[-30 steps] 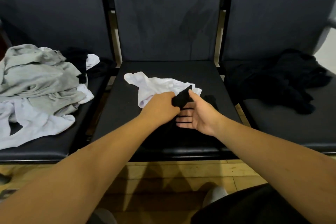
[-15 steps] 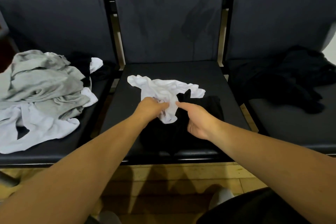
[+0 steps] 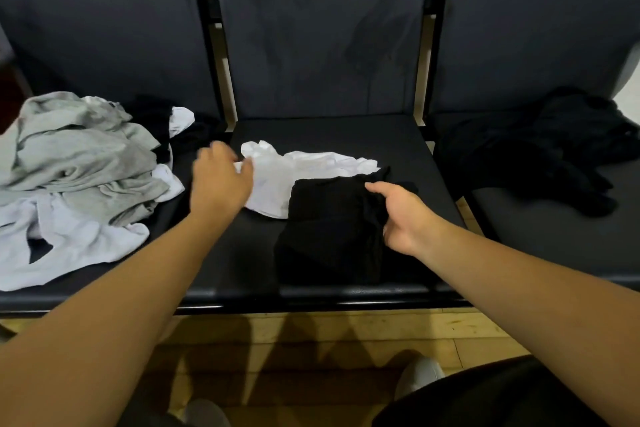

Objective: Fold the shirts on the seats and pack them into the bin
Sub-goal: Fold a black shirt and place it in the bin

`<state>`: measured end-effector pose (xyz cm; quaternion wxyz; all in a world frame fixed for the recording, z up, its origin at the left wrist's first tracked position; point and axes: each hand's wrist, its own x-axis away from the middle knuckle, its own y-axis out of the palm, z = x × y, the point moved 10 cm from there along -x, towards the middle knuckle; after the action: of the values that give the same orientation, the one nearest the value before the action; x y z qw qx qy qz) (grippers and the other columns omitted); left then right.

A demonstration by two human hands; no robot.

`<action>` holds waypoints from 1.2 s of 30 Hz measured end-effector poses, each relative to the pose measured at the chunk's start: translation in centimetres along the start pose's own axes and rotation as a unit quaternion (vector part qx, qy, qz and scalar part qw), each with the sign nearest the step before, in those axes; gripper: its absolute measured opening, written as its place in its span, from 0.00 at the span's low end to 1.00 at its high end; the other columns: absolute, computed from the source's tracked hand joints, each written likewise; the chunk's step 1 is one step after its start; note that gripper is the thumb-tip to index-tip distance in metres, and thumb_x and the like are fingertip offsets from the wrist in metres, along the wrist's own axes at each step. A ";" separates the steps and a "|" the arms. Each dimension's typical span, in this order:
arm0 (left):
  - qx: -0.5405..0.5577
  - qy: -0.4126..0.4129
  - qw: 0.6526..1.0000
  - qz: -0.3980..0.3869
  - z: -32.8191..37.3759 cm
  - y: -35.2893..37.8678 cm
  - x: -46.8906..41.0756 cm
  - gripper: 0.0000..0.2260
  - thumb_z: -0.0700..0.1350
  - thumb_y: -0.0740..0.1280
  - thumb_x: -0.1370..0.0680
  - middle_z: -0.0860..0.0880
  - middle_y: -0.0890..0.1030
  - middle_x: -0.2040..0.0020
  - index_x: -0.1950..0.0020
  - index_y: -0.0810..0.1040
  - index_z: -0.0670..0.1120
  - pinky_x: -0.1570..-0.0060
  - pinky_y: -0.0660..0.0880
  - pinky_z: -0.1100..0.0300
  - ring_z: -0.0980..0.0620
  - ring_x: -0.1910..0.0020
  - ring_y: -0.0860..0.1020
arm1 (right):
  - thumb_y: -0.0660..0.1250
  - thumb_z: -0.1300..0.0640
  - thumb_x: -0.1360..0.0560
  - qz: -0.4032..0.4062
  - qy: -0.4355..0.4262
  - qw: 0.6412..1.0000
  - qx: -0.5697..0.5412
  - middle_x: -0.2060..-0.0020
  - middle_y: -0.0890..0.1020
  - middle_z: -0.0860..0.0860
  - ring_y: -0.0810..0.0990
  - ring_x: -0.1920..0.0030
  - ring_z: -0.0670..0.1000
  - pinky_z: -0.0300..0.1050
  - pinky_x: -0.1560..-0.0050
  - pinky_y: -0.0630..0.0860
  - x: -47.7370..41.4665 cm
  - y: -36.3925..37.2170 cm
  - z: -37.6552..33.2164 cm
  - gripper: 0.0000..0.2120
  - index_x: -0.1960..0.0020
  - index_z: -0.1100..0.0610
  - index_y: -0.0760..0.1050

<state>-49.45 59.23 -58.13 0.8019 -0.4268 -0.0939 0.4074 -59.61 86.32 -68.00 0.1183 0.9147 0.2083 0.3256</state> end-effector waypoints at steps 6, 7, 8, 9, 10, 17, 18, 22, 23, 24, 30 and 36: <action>-0.018 0.132 0.957 -0.259 4.7 8.0 6.8 0.20 0.59 0.67 0.21 0.50 0.76 0.37 0.35 0.73 0.48 0.45 0.69 0.61 0.55 0.41 0.74 | 0.72 0.73 0.30 0.012 0.006 0.973 0.231 0.47 0.85 0.61 0.86 0.49 0.62 0.63 0.45 0.81 0.4 -0.2 0.7 0.19 0.40 0.65 0.77; -0.008 0.134 0.954 -0.269 5.0 8.2 7.4 0.25 0.59 0.67 0.21 0.51 0.72 0.31 0.29 0.69 0.48 0.42 0.67 0.61 0.57 0.38 0.71 | 0.71 0.74 0.30 0.021 -0.010 0.970 0.244 0.46 0.84 0.62 0.85 0.48 0.63 0.65 0.45 0.81 0.7 -0.1 0.0 0.20 0.40 0.65 0.77; 0.009 0.130 0.954 -0.271 5.1 8.2 7.7 0.28 0.60 0.66 0.20 0.51 0.69 0.27 0.25 0.65 0.49 0.41 0.66 0.62 0.56 0.35 0.69 | 0.68 0.75 0.31 0.030 -0.030 0.972 0.233 0.46 0.84 0.64 0.85 0.48 0.64 0.68 0.45 0.80 0.8 -0.1 -0.9 0.20 0.40 0.65 0.76; 0.026 0.131 0.955 -0.266 5.3 8.0 7.9 0.30 0.60 0.65 0.20 0.51 0.66 0.24 0.23 0.62 0.49 0.39 0.64 0.62 0.55 0.31 0.68 | 0.67 0.75 0.32 0.043 -0.051 0.976 0.206 0.46 0.83 0.64 0.84 0.48 0.65 0.70 0.46 0.79 0.7 -0.5 -2.0 0.21 0.39 0.64 0.75; 0.040 0.131 0.957 -0.257 5.5 7.9 7.9 0.31 0.60 0.65 0.20 0.52 0.63 0.22 0.21 0.59 0.49 0.36 0.62 0.63 0.54 0.27 0.66 | 0.67 0.73 0.33 0.060 -0.069 0.979 0.182 0.45 0.82 0.64 0.84 0.47 0.65 0.70 0.46 0.79 0.7 -1.1 -3.1 0.24 0.38 0.62 0.73; -0.067 0.295 0.884 -0.357 6.9 11.4 12.1 0.34 0.57 0.65 0.19 0.54 0.41 0.17 0.18 0.51 0.57 0.20 0.47 0.51 0.59 0.21 0.37 | 0.76 0.59 0.34 0.137 -0.030 0.954 0.264 0.47 0.84 0.59 0.84 0.50 0.60 0.50 0.56 0.82 0.5 -7.2 -3.4 0.21 0.42 0.61 0.78; -0.103 0.298 0.864 -0.393 6.4 12.5 12.8 0.33 0.57 0.63 0.18 0.54 0.41 0.17 0.18 0.50 0.57 0.20 0.46 0.50 0.58 0.21 0.36 | 0.77 0.60 0.32 0.138 -0.029 0.948 0.287 0.48 0.84 0.58 0.84 0.50 0.59 0.50 0.55 0.82 0.6 -7.2 -3.3 0.19 0.43 0.61 0.77; -0.154 0.266 0.840 -0.446 5.4 13.4 13.2 0.29 0.57 0.60 0.17 0.53 0.44 0.17 0.18 0.53 0.55 0.21 0.45 0.53 0.56 0.19 0.40 | 0.73 0.67 0.29 0.154 -0.058 0.910 0.380 0.48 0.78 0.56 0.78 0.51 0.54 0.46 0.54 0.76 0.5 -6.9 -3.6 0.19 0.42 0.62 0.70; -0.154 0.283 0.845 -0.427 5.7 13.0 12.8 0.29 0.58 0.59 0.18 0.52 0.47 0.17 0.18 0.57 0.55 0.21 0.46 0.53 0.55 0.19 0.43 | 0.69 0.68 0.28 0.159 -0.066 0.910 0.377 0.51 0.76 0.55 0.76 0.54 0.52 0.45 0.53 0.75 0.6 -7.0 -3.7 0.16 0.44 0.61 0.68; -0.150 0.314 0.847 -0.402 6.4 12.5 12.7 0.30 0.63 0.58 0.20 0.52 0.53 0.17 0.20 0.61 0.55 0.21 0.48 0.54 0.53 0.18 0.47 | 0.66 0.69 0.27 0.161 -0.071 0.916 0.361 0.55 0.74 0.53 0.74 0.56 0.51 0.46 0.51 0.74 0.6 -7.2 -3.7 0.14 0.46 0.59 0.66; -0.133 0.536 0.794 -0.253 9.4 10.3 15.4 0.20 0.58 0.70 0.24 0.53 0.73 0.42 0.35 0.75 0.51 0.48 0.75 0.57 0.54 0.46 0.71 | 0.61 0.67 0.30 0.155 -0.079 0.938 0.301 0.54 0.74 0.53 0.75 0.49 0.56 0.47 0.53 0.72 -0.2 -8.1 -3.4 0.09 0.54 0.54 0.69; -0.108 0.538 0.810 -0.206 8.5 9.0 15.1 0.15 0.49 0.67 0.25 0.51 0.74 0.49 0.39 0.77 0.49 0.58 0.75 0.58 0.53 0.55 0.74 | 0.56 0.67 0.23 0.191 -0.115 0.926 0.305 0.54 0.74 0.52 0.73 0.55 0.51 0.43 0.54 0.70 -0.1 -8.9 -3.3 0.11 0.44 0.58 0.70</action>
<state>-48.99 78.21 -62.72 0.7377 -0.6326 0.2234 -0.0752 -64.50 94.44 -68.66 -0.2078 0.9602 0.1038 0.1549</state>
